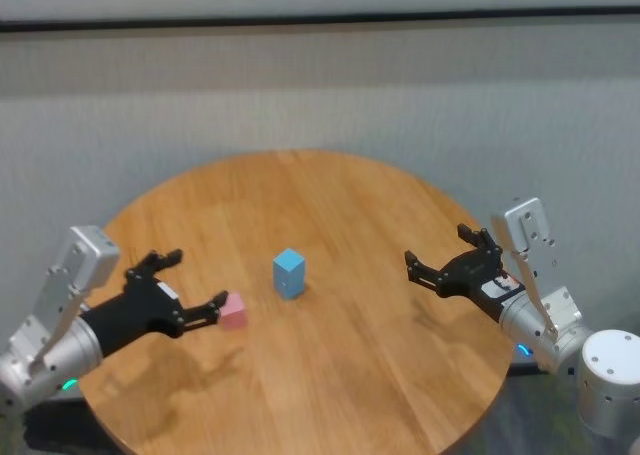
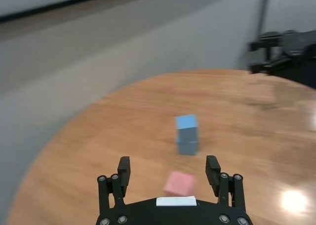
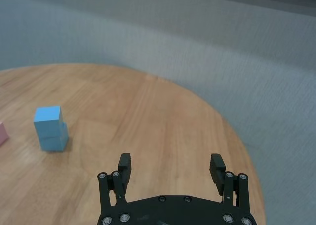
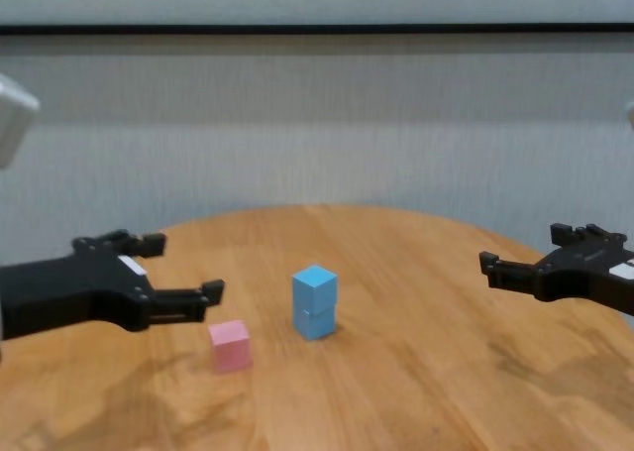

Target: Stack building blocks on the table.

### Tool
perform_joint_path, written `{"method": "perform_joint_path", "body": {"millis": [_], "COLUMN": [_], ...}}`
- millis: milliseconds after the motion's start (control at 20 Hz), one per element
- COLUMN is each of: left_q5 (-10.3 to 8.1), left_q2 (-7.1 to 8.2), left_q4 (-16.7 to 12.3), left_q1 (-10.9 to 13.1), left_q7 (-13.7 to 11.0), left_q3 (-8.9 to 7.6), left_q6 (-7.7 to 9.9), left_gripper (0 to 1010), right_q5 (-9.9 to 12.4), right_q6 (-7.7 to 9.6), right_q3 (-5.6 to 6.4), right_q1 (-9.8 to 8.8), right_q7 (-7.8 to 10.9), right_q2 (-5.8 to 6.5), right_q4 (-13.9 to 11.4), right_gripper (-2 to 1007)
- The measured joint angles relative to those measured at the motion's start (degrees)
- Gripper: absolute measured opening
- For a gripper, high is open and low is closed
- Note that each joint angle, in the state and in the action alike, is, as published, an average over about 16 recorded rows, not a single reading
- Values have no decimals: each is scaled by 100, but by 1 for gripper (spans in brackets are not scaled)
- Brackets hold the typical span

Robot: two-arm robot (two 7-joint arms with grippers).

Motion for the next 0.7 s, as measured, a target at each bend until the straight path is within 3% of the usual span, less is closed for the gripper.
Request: {"method": "perform_joint_path", "body": {"millis": [700], "left_q5": [-189], "left_q2": [-243], "left_q4": [1010], "left_q1": [-667], "left_q7": [-611], "left_q3": [473], "left_q6": [-317], "left_gripper": [1003], "right_q5": [56], "right_q6": [-4], "right_q3": [-1], "right_q1": [30], "right_q7": [36], "right_q2": [-34], "right_q4": [15], "right_gripper": [1001]}}
